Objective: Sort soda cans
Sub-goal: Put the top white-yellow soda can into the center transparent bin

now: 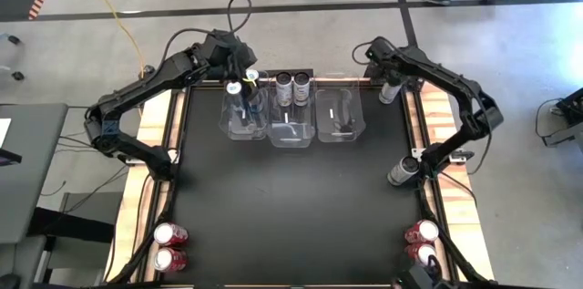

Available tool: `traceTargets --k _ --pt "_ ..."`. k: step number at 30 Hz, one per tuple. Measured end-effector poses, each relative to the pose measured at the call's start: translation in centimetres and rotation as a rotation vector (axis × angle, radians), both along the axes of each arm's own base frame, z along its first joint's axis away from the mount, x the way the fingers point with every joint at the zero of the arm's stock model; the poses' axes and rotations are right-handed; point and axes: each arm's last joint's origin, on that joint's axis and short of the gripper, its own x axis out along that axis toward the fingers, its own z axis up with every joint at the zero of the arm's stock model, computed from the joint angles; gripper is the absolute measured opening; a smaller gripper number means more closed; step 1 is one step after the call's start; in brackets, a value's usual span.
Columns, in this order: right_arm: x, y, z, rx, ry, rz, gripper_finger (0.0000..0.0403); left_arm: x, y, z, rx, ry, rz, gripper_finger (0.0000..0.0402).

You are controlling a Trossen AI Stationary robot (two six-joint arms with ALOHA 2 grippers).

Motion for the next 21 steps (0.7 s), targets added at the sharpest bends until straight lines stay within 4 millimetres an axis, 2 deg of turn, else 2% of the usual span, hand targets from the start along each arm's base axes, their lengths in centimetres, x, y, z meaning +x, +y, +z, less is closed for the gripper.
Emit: traceTargets --k 3,13,16,21 --pt "0.3 -0.4 -0.6 -0.005 -0.016 -0.04 0.038 -0.2 -0.1 -0.3 -0.008 0.036 -0.008 0.0396" --pt "1.1 -1.7 -1.6 -0.044 -0.035 -0.018 0.0368 -0.3 0.0 -0.3 0.019 0.061 -0.029 0.0396" --pt "1.1 -1.7 -1.6 -0.037 -0.031 -0.017 0.0337 -0.4 0.2 -0.3 0.021 0.063 -0.022 0.0396" --pt "1.0 -1.6 -1.6 -0.031 -0.025 -0.015 0.0255 -0.6 0.5 -0.3 0.02 0.063 -0.008 0.0396"
